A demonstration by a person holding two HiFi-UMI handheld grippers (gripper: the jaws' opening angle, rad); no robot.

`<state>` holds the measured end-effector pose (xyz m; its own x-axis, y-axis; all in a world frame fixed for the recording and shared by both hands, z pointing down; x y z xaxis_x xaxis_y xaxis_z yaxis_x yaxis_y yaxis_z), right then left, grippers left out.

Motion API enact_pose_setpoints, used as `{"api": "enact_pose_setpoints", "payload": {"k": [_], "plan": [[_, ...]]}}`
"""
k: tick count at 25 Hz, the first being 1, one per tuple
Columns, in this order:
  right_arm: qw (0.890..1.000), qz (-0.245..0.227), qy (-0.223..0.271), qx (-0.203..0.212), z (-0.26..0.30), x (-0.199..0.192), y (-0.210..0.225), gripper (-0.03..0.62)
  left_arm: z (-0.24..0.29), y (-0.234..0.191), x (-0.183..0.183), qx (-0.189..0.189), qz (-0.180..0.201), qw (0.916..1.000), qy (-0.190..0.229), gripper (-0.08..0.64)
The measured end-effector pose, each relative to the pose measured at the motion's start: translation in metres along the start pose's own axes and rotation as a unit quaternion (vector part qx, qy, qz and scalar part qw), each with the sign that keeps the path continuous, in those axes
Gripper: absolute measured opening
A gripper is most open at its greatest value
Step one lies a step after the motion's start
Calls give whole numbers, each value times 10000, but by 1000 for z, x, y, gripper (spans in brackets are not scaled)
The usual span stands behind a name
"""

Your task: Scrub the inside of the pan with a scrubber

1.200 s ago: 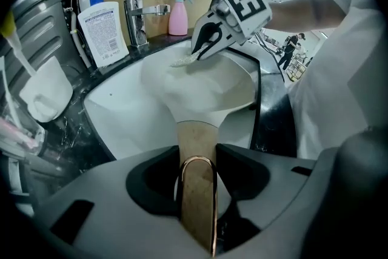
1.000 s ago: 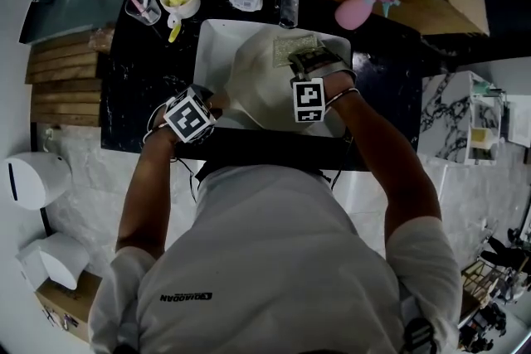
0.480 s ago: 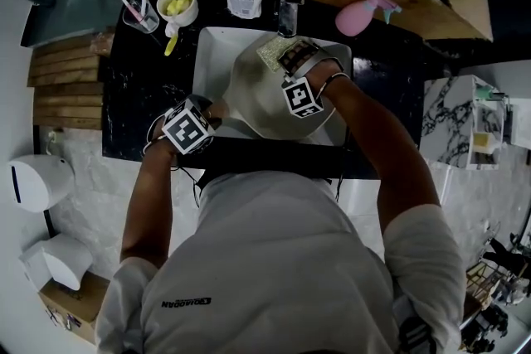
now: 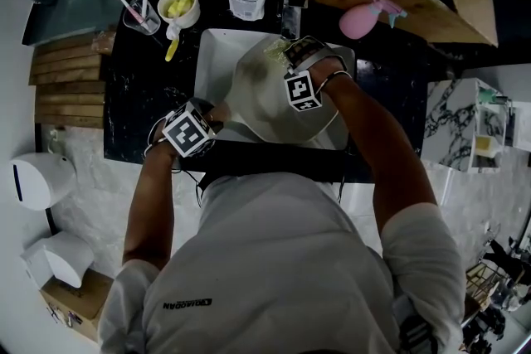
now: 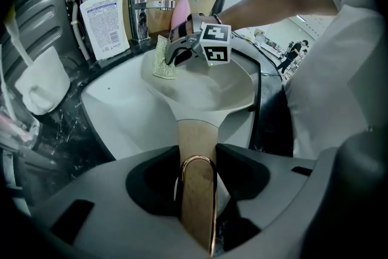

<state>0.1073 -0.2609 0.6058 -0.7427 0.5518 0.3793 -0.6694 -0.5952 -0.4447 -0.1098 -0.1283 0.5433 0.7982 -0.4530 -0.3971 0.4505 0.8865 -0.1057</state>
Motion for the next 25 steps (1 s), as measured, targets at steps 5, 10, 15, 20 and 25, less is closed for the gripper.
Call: {"api": "enact_pose_setpoints", "payload": {"k": [5, 10, 15, 20, 25], "plan": [[9997, 196, -134, 73, 2, 0, 1, 78, 4, -3, -2, 3, 39, 10000, 40, 194], [9977, 457, -387, 332, 3, -3, -3, 78, 4, -4, -4, -20, 46, 10000, -13, 194], [9911, 880, -668, 747, 4, -9, -15, 78, 6, -3, -6, 36, 66, 10000, -7, 195], [9782, 1461, -911, 1161, 2, -16, -28, 78, 6, -4, -5, 39, 116, 9999, 62, 194], [9651, 1944, -1013, 1435, -1, -17, -41, 78, 5, -4, -3, 62, 134, 9998, 106, 193]]}}
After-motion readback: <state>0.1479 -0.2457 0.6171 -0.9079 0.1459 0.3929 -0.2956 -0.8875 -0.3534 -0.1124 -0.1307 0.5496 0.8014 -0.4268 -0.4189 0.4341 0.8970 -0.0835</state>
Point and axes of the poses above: the fingertips, and each gripper's own axes: z forward along the fingers, y to its right, x out of its top, the point moved 8 cm from there along -z, backward along the fingers, and after that the axes turned 6 degrees about x, right-handed, at the moved point
